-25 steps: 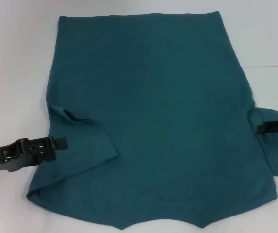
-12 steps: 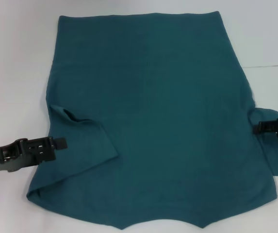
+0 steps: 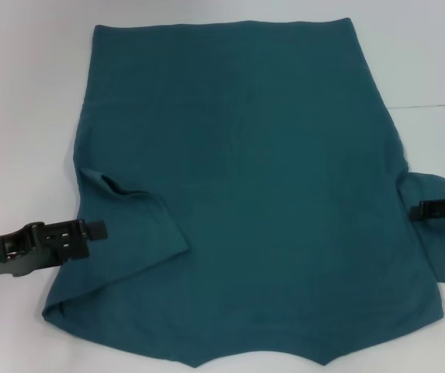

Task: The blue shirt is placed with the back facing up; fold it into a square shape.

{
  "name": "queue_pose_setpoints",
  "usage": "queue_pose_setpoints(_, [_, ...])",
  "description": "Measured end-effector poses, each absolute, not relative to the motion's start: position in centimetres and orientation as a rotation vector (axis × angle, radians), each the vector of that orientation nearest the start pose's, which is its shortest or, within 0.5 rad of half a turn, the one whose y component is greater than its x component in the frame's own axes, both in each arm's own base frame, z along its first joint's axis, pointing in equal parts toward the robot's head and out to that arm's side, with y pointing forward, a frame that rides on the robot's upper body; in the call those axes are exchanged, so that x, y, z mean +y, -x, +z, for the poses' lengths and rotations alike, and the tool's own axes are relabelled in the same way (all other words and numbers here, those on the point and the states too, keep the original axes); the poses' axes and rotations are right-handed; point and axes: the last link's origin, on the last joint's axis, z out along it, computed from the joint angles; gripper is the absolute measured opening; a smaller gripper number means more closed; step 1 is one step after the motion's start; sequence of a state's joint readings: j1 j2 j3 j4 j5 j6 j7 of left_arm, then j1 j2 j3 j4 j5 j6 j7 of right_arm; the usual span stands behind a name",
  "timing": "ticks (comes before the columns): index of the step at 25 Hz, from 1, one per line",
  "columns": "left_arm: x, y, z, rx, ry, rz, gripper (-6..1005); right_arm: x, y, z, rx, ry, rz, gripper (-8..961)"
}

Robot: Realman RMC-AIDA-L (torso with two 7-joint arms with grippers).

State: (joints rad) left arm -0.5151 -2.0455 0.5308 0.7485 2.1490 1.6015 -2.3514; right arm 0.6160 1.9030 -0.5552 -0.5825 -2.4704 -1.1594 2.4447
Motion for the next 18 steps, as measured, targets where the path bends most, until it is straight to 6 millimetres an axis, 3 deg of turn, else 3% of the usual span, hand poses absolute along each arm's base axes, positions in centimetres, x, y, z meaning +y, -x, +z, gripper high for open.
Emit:
queue_pose_setpoints(15, [32.84, 28.89, 3.85, -1.904, 2.210, -0.775, 736, 37.85, -35.40, 7.32, 1.797, 1.839, 0.290, 735])
queue_pose_setpoints(18, [32.83, 28.90, 3.85, -1.904, 2.209, -0.775, 735, 37.76, -35.48, 7.30, 1.797, 1.840, 0.281, 600])
